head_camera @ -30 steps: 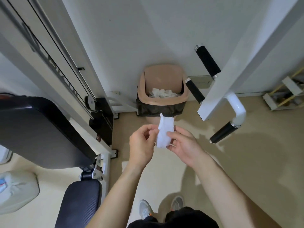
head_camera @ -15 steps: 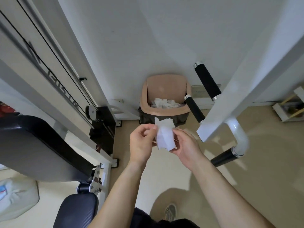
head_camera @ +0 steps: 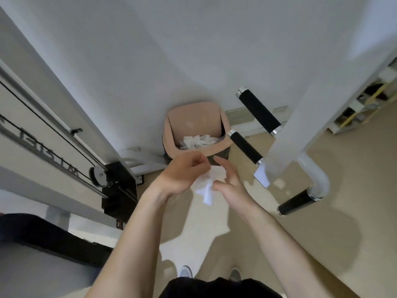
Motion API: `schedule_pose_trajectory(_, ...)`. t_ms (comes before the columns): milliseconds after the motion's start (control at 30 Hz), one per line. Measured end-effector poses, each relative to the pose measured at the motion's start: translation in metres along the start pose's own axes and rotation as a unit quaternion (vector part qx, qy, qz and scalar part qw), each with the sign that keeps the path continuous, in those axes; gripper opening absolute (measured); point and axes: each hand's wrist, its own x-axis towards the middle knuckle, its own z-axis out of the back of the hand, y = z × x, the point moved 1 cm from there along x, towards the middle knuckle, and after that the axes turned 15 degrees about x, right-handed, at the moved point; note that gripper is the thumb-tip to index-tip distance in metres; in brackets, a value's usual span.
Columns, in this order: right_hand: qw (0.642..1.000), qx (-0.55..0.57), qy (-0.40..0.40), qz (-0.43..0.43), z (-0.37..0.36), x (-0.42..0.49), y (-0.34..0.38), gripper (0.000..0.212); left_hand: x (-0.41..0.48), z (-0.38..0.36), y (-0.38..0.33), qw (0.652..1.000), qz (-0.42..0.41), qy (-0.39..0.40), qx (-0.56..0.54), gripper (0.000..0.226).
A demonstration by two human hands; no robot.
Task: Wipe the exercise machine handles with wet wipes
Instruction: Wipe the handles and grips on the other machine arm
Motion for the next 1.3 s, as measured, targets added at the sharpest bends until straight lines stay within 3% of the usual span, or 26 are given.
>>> schedule_pose_trajectory(100, 0.999, 0.032, 0.034, -0.015, -0.003, 0.002, -0.002, 0.052, 0.022, 0.013, 0.005, 0.999, -0.048, 0.024, 0.008, 0.018)
schedule_pose_trajectory(200, 0.995, 0.092, -0.042, 0.002, 0.003, 0.002, -0.009, 0.023, 0.045, 0.017, 0.003, 0.997, -0.061, -0.014, 0.045, 0.017)
schedule_pose_trajectory(333, 0.988, 0.064, -0.129, -0.055, 0.012, -0.01, -0.02, 0.032, 0.067, 0.021, -0.016, 0.986, -0.111, 0.026, 0.123, 0.019)
schedule_pose_trajectory(467, 0.966, 0.228, -0.115, -0.048, 0.001, -0.009, -0.002, 0.044, 0.07, 0.011, -0.034, 0.969, -0.158, 0.088, 0.167, 0.008)
schedule_pose_trajectory(600, 0.959, 0.26, -0.115, -0.014, -0.008, 0.003, 0.004, 0.016, 0.07, -0.002, -0.028, 0.978, -0.131, 0.057, 0.152, 0.007)
schedule_pose_trajectory(733, 0.963, 0.212, -0.167, -0.016, -0.001, 0.007, -0.023, 0.01, 0.068, 0.001, -0.016, 0.992, -0.092, 0.009, 0.083, 0.011)
schedule_pose_trajectory(867, 0.935, 0.184, -0.245, -0.177, 0.013, 0.007, -0.054, 0.035, 0.069, 0.011, -0.007, 0.993, -0.067, -0.068, 0.066, 0.017)
schedule_pose_trajectory(967, 0.926, 0.126, -0.265, -0.239, 0.016, 0.004, -0.061, 0.037, 0.069, 0.011, -0.008, 0.995, -0.073, -0.027, 0.065, 0.012)
schedule_pose_trajectory(1067, 0.942, 0.099, -0.272, -0.168, 0.011, 0.002, -0.051, 0.057, 0.07, 0.011, -0.014, 0.991, -0.103, 0.007, 0.09, 0.012)
schedule_pose_trajectory(1167, 0.976, 0.089, -0.193, -0.042, 0.009, 0.005, -0.033, 0.083, 0.076, 0.013, -0.021, 0.982, -0.131, 0.09, 0.102, 0.009)
schedule_pose_trajectory(1267, 0.982, 0.131, -0.122, -0.055, 0.01, 0.013, -0.027, 0.096, 0.084, 0.009, -0.031, 0.966, -0.17, 0.164, 0.107, 0.008)
schedule_pose_trajectory(1300, 0.978, 0.156, -0.122, -0.058, 0.013, 0.015, -0.027, 0.087, 0.089, 0.007, -0.034, 0.963, -0.175, 0.168, 0.12, 0.007)
